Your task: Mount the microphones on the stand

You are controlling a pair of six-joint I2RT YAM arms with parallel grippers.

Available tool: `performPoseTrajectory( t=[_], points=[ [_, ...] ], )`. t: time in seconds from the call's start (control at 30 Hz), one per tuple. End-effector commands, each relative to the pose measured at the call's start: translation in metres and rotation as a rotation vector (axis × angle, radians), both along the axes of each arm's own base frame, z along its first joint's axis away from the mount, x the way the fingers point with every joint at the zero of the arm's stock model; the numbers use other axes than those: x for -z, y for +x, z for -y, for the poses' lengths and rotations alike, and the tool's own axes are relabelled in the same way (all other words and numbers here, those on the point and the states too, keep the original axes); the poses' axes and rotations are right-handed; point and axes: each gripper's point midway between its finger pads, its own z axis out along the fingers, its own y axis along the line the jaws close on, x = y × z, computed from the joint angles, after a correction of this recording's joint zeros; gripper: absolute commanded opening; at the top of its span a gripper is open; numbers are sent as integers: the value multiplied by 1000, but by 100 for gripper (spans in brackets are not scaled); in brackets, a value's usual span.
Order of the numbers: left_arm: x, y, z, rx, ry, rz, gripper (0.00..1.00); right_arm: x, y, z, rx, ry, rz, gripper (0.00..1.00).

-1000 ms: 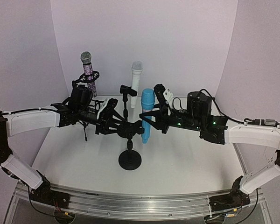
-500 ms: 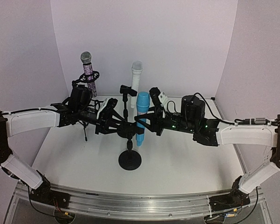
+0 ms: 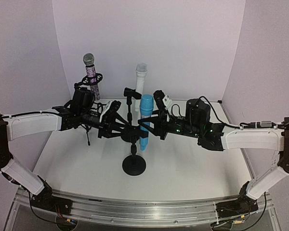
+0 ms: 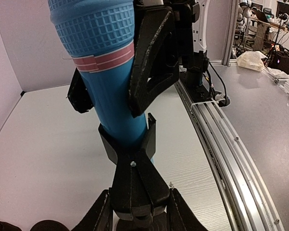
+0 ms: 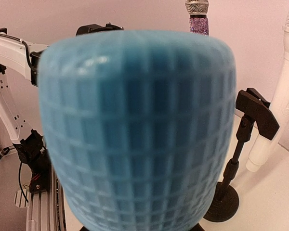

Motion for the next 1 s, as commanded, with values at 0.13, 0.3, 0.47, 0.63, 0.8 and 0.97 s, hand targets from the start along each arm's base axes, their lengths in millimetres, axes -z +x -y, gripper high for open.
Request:
performPoseTrajectory(
  t=[0.13, 0.3, 0.47, 0.63, 0.8, 0.97],
  points=[
    [-18, -13, 3, 65, -56, 24, 73, -17, -10, 1, -12, 36, 16, 0],
    [-20, -11, 4, 56, -56, 33, 84, -16, -11, 0, -16, 27, 9, 2],
    [-19, -10, 3, 43, -50, 41, 86, -14, -10, 4, 0, 14, 5, 30],
    [-18, -10, 2, 45, -49, 38, 86, -17, -10, 4, -1, 4, 7, 52],
    [-18, -10, 2, 45, -49, 41, 86, -19, -9, 5, 9, 1, 9, 64],
    [-24, -10, -1, 34, -57, 47, 88, -21, -10, 14, 34, 3, 3, 88]
  ],
)
